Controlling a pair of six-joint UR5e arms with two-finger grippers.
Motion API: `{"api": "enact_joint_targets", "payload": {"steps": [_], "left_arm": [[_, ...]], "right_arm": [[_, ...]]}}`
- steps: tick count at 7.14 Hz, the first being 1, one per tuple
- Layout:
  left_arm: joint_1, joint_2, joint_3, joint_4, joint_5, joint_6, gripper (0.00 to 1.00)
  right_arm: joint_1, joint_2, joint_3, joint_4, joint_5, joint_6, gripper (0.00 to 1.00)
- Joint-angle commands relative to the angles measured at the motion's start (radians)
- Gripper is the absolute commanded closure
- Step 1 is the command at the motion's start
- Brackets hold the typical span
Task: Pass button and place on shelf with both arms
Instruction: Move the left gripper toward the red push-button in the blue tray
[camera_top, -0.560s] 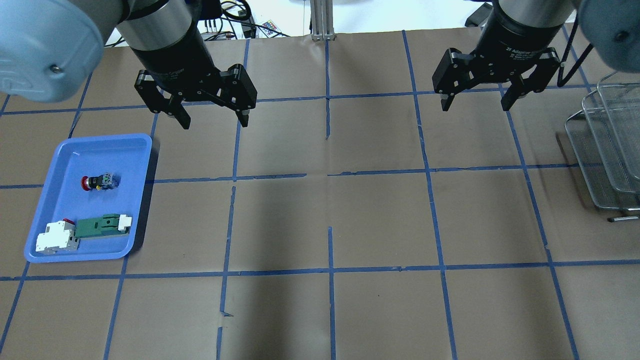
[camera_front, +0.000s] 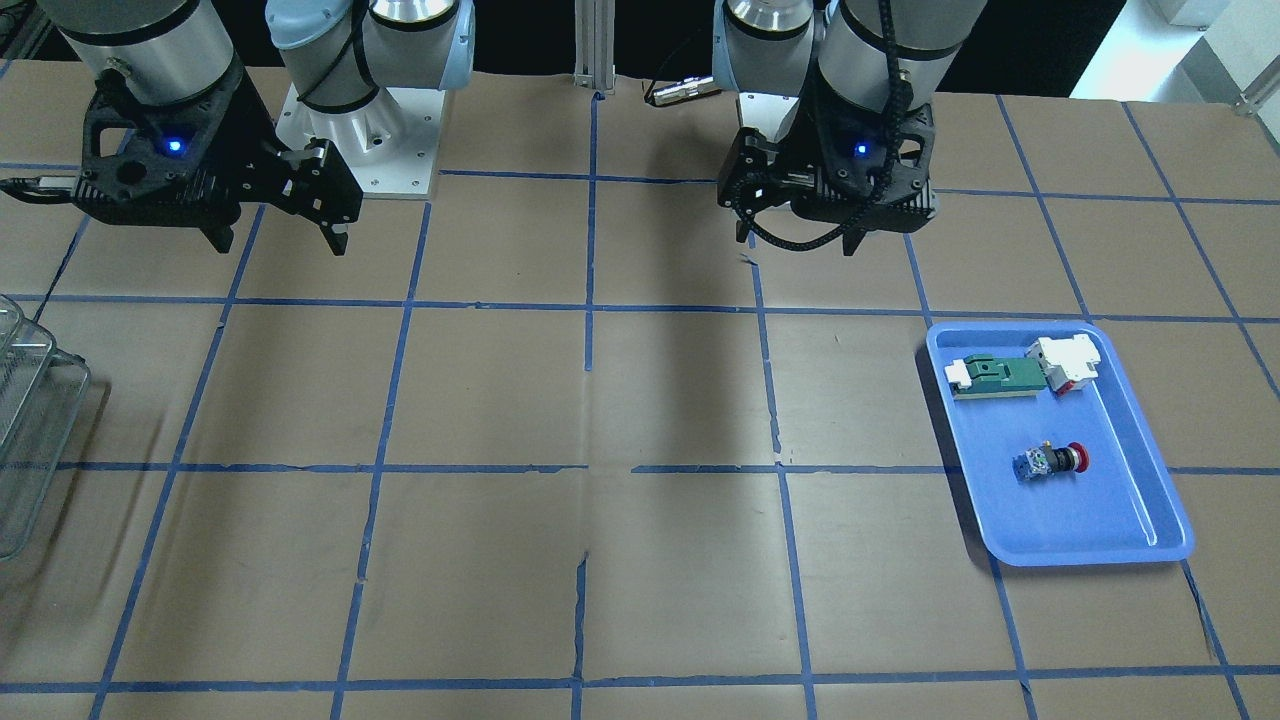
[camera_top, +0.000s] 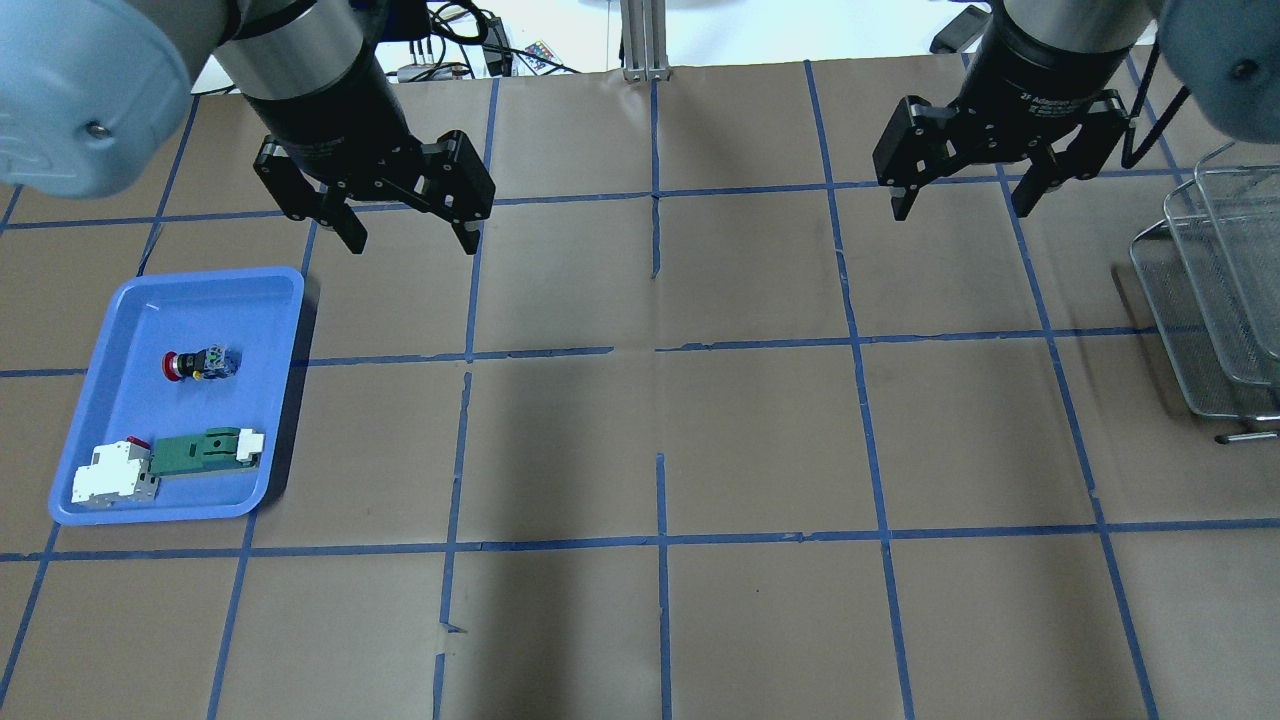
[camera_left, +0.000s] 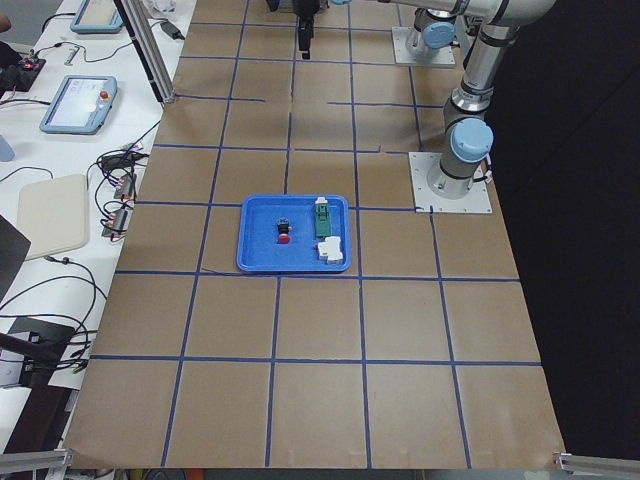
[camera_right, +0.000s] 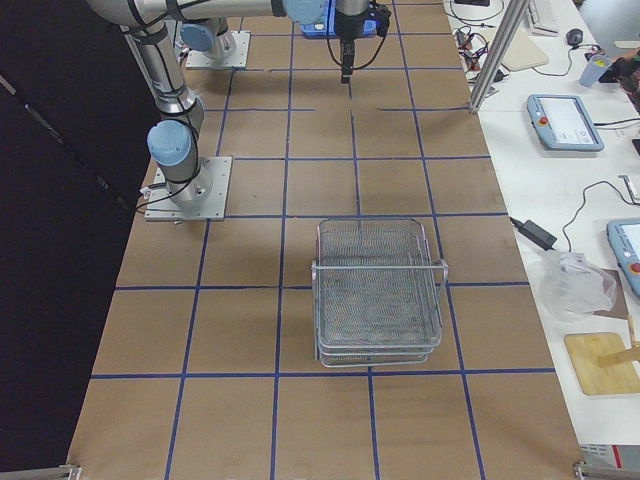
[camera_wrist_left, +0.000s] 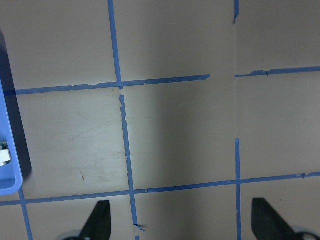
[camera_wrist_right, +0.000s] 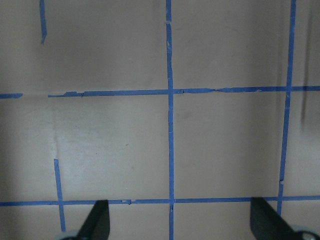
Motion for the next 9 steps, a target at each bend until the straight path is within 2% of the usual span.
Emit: {"api": "enact_joint_targets", "payload": {"steps": [1,3,5,7,9], "left_arm": [[0.175,0.000,-0.027,-0.004,-0.002,0.285,0.00],[0.347,-0.006,-0.097,0.028,-0.005,0.572,0.00],[0.439,-0.046,-0.154,0.172,0.008,0.985,0.00],[0.527,-0.139,-0.200,0.368,0.014,1.434,0.00],[0.587,-0.231,-0.213,0.519,0.009,1.788,0.00]], "right_arm": [[-0.001,0.000,0.001,-0.001,-0.002,-0.004,0.00],[-0.001,-0.001,0.001,0.000,-0.005,-0.004,0.00],[-0.001,-0.001,0.001,0.007,-0.004,-0.004,0.00],[-0.001,0.000,0.001,0.010,-0.004,-0.004,0.00],[-0.001,0.002,0.001,0.011,-0.004,-0.004,0.00]]}}
